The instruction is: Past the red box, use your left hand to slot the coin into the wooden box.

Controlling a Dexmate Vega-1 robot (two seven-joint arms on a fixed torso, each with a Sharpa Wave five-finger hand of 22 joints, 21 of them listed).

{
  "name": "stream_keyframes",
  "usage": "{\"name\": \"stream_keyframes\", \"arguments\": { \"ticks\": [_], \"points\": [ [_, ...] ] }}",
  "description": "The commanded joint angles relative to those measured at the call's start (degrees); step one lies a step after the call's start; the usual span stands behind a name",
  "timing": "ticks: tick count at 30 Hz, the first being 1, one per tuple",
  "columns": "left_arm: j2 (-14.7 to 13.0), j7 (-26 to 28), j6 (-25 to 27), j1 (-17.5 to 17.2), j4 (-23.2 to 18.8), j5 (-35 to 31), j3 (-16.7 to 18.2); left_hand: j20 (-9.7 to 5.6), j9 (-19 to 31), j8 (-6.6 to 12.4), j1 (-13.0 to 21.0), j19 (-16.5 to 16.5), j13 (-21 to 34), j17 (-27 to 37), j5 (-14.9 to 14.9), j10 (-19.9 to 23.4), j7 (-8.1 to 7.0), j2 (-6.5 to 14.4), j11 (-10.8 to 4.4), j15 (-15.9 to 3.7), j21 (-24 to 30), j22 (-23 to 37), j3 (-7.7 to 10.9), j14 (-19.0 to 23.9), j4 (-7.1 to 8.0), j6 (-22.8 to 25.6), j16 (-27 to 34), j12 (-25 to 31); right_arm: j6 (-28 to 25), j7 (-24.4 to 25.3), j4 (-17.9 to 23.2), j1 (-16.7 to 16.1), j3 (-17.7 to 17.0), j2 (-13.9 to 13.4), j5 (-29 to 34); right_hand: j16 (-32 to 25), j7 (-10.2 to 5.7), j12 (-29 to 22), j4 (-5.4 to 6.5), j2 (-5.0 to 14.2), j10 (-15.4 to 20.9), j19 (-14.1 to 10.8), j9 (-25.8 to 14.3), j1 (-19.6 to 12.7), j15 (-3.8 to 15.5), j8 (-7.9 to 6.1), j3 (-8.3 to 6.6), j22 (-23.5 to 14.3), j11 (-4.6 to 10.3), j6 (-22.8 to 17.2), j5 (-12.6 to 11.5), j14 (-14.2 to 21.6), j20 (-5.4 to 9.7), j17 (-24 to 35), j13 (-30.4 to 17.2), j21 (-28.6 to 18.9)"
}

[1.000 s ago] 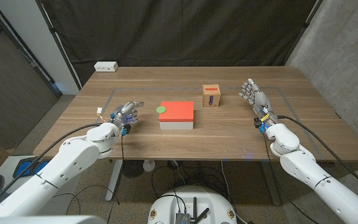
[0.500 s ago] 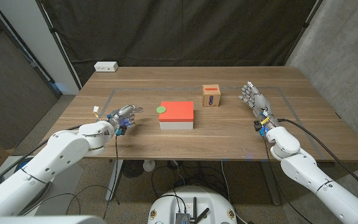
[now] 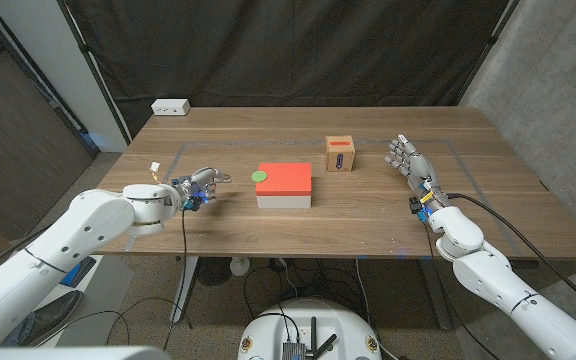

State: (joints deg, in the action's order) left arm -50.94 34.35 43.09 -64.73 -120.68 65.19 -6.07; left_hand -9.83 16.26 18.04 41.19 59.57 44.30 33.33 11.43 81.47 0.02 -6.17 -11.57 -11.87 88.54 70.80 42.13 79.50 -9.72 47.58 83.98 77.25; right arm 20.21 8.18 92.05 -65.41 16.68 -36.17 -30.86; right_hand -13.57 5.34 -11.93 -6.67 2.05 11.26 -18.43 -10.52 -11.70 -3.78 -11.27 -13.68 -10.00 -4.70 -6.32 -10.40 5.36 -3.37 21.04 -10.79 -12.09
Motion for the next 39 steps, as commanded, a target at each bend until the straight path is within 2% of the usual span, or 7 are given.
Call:
{"name": "stream_keyframes", "arguments": {
  "ticks": [1, 11, 19, 30, 39],
  "points": [
    [-0.26, -2.95, 1.96, 4.30, 4.05, 7.78, -1.81, -2.28, 0.43, 0.47, -0.45, -0.34, -0.30, -0.61, -0.04, 0.04, 0.38, 0.19, -0.27, -0.13, -0.45, 0.08, 0.10, -0.19, 0.26, -0.57, 1.07, 0.92, -0.56, -0.17, -0.01, -0.12, -0.25, -0.76, 0.29, -0.29, -0.48, -0.15, -0.28, 0.35, 0.71, -0.46, -0.17, -0.35, -0.11, -0.16, -0.18, -0.22, 0.08, -0.05, 0.20, 0.34, -0.26, 0.15, -0.35, 0.13],
    [-1.02, -2.24, 5.11, 9.65, 6.47, 11.75, -5.73, -2.28, 0.26, 0.36, -2.04, -0.50, -1.96, -1.79, -0.13, -0.33, 1.03, 0.72, -0.31, -0.17, -0.90, 0.02, 0.26, -0.53, 0.62, -0.98, 2.33, 1.28, -0.98, -0.72, -0.31, 0.11, -0.44, -1.29, -0.02, -0.26, -0.54, -0.10, -0.42, 0.39, 0.79, -0.44, -0.18, -0.41, -0.10, -0.17, -0.22, -0.22, -0.01, -0.13, 0.21, 0.35, -0.29, 0.13, -0.37, 0.19],
    [-1.60, 1.15, 9.38, 14.78, 7.32, 15.05, -8.52, -2.27, 1.22, 1.60, -3.08, 0.04, -2.87, -2.79, -0.16, -0.20, 0.96, 1.00, -0.31, -0.23, -1.27, -0.07, 0.79, -0.76, 0.54, 0.09, 3.48, 2.20, -0.70, -1.40, -1.77, 0.57, -0.25, -0.92, -0.49, -0.25, -0.47, -0.06, -0.52, 0.41, 0.85, -0.39, -0.18, -0.44, -0.06, -0.20, -0.24, -0.22, 0.09, -0.27, 0.23, 0.39, -0.37, 0.12, -0.39, 0.25],
    [-1.12, 1.16, 10.32, 18.43, 9.58, 17.42, -11.55, -2.30, 1.65, 1.99, -4.80, -0.12, -4.23, -4.00, -0.19, -0.63, 1.62, 1.61, -0.31, -0.26, -2.53, -0.50, 1.53, -1.12, 0.66, -0.08, 3.99, 2.52, -0.39, -2.33, -3.14, 1.13, -0.18, -0.92, -1.05, -0.17, -0.47, -0.04, -0.66, 0.46, 1.01, -0.40, -0.19, -0.49, -0.20, -0.31, -0.27, -0.23, -0.02, -0.64, 0.25, 0.31, -0.38, 0.10, -0.42, 0.29],
    [-1.21, -0.01, 9.17, 19.22, 9.49, 17.57, -12.62, -2.30, 1.94, 1.99, -5.90, -0.15, -4.34, -3.78, -0.22, -0.85, 1.50, 1.78, -0.38, -0.25, -2.72, -0.36, 2.54, -1.04, 0.38, -0.60, 4.59, 3.37, -0.68, -2.64, -3.55, 1.16, -0.36, -1.20, -1.60, -0.14, -0.42, -0.04, -0.76, 0.50, 1.19, -0.40, -0.20, -0.49, -0.11, -0.32, -0.29, -0.23, 0.00, -0.80, 0.26, 0.31, -0.33, 0.08, -0.45, 0.33]
  ]
}}
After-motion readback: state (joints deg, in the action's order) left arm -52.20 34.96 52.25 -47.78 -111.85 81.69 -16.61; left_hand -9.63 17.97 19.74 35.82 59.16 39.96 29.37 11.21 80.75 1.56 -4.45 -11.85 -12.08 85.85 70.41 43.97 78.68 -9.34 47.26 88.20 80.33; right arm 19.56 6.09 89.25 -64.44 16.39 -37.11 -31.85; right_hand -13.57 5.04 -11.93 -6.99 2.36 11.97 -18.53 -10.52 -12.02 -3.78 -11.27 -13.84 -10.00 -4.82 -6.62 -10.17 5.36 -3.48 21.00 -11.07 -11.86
